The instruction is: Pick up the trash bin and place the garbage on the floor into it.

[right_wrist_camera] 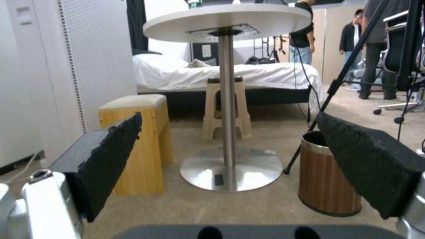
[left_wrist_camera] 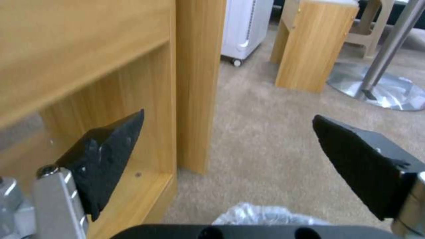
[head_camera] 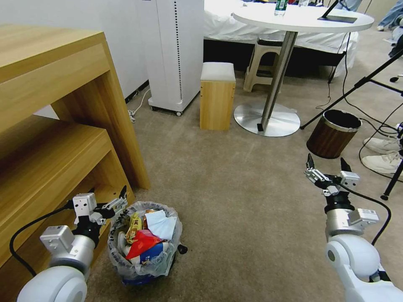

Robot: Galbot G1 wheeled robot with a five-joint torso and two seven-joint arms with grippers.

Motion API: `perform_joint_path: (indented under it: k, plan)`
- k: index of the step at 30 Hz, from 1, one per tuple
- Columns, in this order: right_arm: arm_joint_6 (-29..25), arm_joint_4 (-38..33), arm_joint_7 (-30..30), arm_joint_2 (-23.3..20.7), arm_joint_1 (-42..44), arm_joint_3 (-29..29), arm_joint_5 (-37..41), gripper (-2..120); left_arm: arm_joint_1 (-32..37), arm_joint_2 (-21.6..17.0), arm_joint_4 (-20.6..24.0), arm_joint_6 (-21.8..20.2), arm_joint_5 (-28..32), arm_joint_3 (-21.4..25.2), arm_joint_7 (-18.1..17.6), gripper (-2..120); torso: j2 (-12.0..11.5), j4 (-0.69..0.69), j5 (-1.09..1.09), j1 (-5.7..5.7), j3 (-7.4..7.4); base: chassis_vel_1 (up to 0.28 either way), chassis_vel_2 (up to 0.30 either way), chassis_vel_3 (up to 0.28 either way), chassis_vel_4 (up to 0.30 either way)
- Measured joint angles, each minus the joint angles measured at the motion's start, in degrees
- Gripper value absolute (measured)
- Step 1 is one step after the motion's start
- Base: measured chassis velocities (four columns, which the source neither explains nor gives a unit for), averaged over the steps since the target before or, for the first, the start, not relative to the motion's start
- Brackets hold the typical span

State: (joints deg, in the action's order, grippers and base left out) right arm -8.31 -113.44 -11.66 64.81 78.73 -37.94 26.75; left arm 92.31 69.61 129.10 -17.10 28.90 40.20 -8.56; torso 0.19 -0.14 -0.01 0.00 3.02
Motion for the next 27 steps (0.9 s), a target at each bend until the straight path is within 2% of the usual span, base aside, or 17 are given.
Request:
perform_joint_path:
  k: [5,16,27]
  plan:
    - [0.29,-0.43,-0.08,0.93,-0.11,-0.41,0.13,100,-1.02,0.86,-4.47,4.11,-1.20,-0.88,1.55,100,0.00,0.00,-0.01,0.00,0.00,0.000,0.000,0.000,0.000]
    - [0.05,0.11,0.30,4.04,0.46,0.27,-1.10,100,-1.44,5.74,-8.88,9.73,-4.05,-1.86,1.15,100,-0.01,0.00,0.00,0.00,0.00,0.000,0.000,0.000,0.000]
    - [-0.67,1.86,0.65,5.22,0.37,1.39,-2.39,100,-2.11,6.06,-10.16,10.78,-4.40,-1.02,1.42,100,-0.01,0.00,0.00,0.00,0.00,0.000,0.000,0.000,0.000]
